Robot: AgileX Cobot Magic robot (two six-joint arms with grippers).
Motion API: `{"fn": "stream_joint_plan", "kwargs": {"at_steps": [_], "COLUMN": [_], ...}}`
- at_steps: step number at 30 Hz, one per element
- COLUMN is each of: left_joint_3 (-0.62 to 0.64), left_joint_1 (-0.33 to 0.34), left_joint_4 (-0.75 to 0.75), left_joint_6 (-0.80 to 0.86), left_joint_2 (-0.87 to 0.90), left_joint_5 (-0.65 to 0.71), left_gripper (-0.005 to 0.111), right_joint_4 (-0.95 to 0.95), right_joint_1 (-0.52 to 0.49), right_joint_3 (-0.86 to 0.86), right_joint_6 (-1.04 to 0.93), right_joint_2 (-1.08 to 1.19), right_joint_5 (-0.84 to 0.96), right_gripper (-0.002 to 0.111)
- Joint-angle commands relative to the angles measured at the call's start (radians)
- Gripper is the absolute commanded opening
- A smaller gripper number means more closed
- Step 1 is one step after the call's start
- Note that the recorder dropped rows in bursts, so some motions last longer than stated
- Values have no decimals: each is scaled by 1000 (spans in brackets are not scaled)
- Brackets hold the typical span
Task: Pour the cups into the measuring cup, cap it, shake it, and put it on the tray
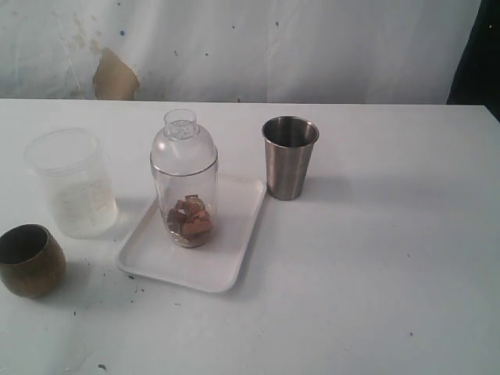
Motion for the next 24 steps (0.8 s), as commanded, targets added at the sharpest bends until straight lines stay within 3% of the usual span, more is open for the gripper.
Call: {"fn": "stream_joint_plan", "kwargs": {"at_steps": [1,12,16,20,24], "left_joint_3": [4,4,29,110,169], "left_joint_1": [2,-9,-12,-7,-7], "left_joint_4": [9,11,-59,-256,-296], "left_joint_6": [-1,25,230,556,617], "left_joint_2": [-3,-10,-10,-10,-47], "left_joint_5": [-12,-9,-34,-200,-308], "left_gripper": [0,0,0,0,0], "right_joint_4": [-3,-3,-3,-3,-3], "right_joint_1": [2,2,2,2,2], "right_joint_3": [5,5,5,5,5], "right_joint_6": [-8,-8,-8,-8,-8], "right_joint_2": [0,0,0,0,0], "right_joint_5": [-6,-6,-6,-6,-6], "right_gripper": [0,0,0,0,0]}}
